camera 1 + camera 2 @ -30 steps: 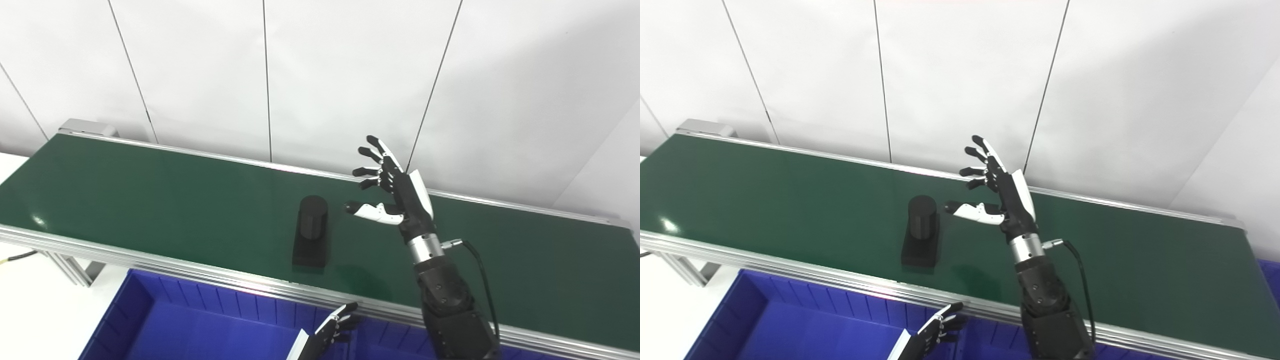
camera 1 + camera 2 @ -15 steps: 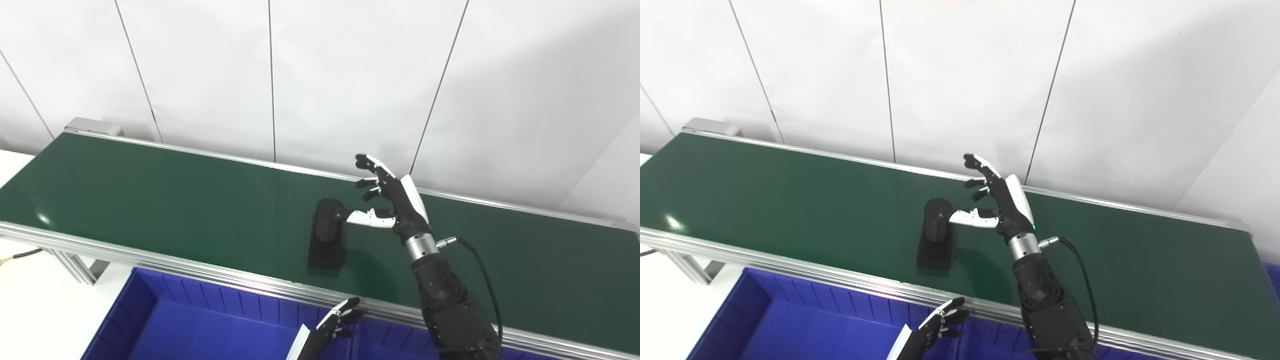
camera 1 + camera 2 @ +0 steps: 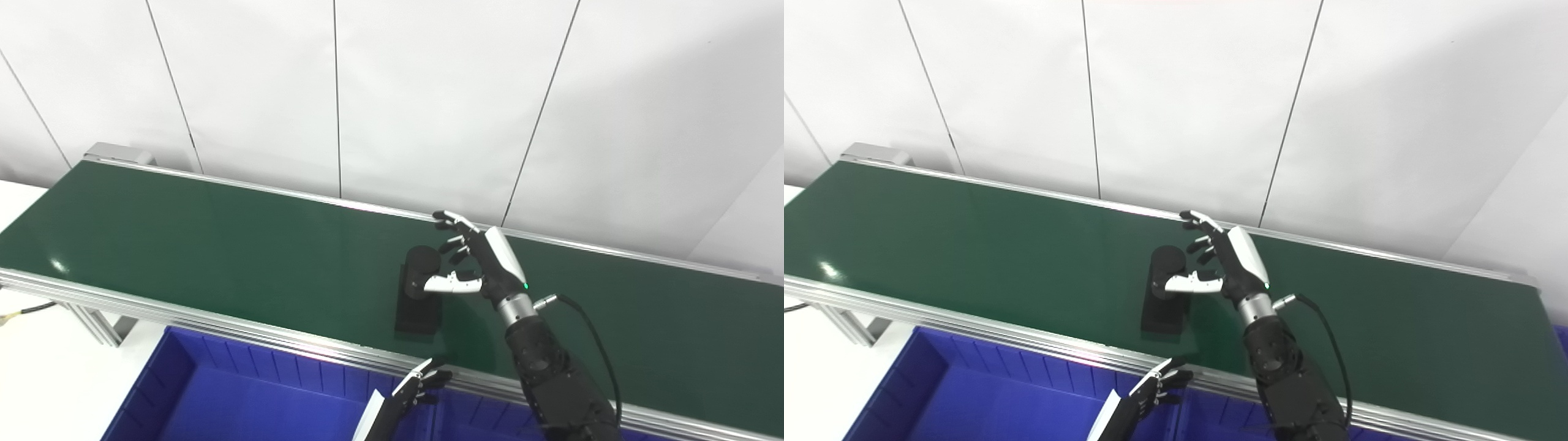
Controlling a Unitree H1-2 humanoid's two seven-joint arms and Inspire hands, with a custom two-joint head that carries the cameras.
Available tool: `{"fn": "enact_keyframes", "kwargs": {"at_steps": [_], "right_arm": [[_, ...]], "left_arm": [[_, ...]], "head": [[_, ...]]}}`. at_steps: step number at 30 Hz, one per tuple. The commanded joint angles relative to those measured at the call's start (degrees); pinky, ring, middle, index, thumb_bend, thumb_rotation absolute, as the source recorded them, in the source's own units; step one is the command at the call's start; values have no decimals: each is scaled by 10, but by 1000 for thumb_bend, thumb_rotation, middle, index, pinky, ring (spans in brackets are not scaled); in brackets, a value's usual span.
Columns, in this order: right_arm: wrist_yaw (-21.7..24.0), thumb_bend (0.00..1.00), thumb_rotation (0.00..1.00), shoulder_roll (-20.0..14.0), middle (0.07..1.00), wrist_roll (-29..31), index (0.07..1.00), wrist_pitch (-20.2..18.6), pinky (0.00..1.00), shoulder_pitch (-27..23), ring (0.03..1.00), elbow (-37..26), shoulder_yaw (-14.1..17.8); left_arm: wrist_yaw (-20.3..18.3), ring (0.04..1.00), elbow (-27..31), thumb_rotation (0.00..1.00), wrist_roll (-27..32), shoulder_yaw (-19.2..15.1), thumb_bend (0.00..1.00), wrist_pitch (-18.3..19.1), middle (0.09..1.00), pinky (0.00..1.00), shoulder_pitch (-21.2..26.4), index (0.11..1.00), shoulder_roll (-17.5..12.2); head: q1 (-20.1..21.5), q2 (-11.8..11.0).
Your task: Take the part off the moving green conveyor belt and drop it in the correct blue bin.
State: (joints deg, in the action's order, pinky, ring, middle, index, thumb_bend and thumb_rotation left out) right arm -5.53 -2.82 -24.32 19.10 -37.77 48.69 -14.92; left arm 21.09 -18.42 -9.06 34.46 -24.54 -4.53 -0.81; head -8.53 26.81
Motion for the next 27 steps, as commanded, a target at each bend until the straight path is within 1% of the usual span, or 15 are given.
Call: {"fn": "enact_keyframes", "kwargs": {"at_steps": [1,7,9,10,12,14,15,16,17,18,19,20,24,27], "right_arm": [[-16,1000,464,0,806,-4,843,21,545,-34,640,-5,-3],[-16,1000,418,3,810,-2,813,30,526,-29,636,-3,-8],[-20,1000,406,4,785,-6,783,34,489,-29,608,-1,-11],[-18,990,385,4,757,-6,760,28,453,-27,572,-2,-13],[-13,977,367,5,738,-6,744,19,428,-25,547,-4,-14],[-17,864,211,7,679,-10,674,16,378,-24,485,-5,-15],[-20,816,129,7,630,-13,637,14,369,-24,464,-6,-16],[-24,675,66,8,547,-17,576,13,369,-24,452,-7,-17],[-26,588,27,8,499,-19,531,13,370,-25,436,-6,-18],[-28,551,10,9,471,-19,514,13,357,-25,410,-7,-18],[-33,534,3,8,449,-22,508,14,339,-25,384,-8,-19],[-37,532,2,9,446,-25,508,12,336,-24,380,-11,-19],[-51,516,0,9,455,-33,529,14,313,-24,385,-15,-20],[-50,514,0,9,459,-33,533,14,314,-24,383,-17,-20]], "left_arm": [[1,822,21,757,-1,8,1000,-24,825,745,-8,883,16],[-2,827,24,757,0,8,1000,-24,827,751,-8,885,16],[-3,823,25,756,0,8,1000,-24,826,744,-9,884,15],[-3,822,25,754,0,8,1000,-24,826,741,-9,883,15],[-5,821,25,753,2,6,1000,-24,826,739,-10,883,15],[-6,826,25,752,2,6,1000,-24,827,749,-10,884,15],[-5,826,25,753,0,6,1000,-24,827,750,-10,885,15],[-5,822,26,755,1,6,1000,-24,825,744,-10,884,15],[-6,823,26,753,2,6,1000,-24,825,748,-10,885,14],[-7,824,26,753,2,6,1000,-24,825,752,-11,887,14],[-7,825,27,752,2,6,1000,-24,826,754,-11,887,14],[-6,825,27,752,0,7,1000,-24,826,754,-11,887,13],[-5,823,27,756,1,7,1000,-24,825,749,-11,888,13],[-7,827,28,756,2,7,1000,-24,827,757,-12,890,12]], "head": [[-1,2],[0,4],[0,4],[0,4],[1,4],[2,5],[2,5],[3,6],[3,6],[4,6],[4,6],[5,6],[6,6],[7,6]]}}
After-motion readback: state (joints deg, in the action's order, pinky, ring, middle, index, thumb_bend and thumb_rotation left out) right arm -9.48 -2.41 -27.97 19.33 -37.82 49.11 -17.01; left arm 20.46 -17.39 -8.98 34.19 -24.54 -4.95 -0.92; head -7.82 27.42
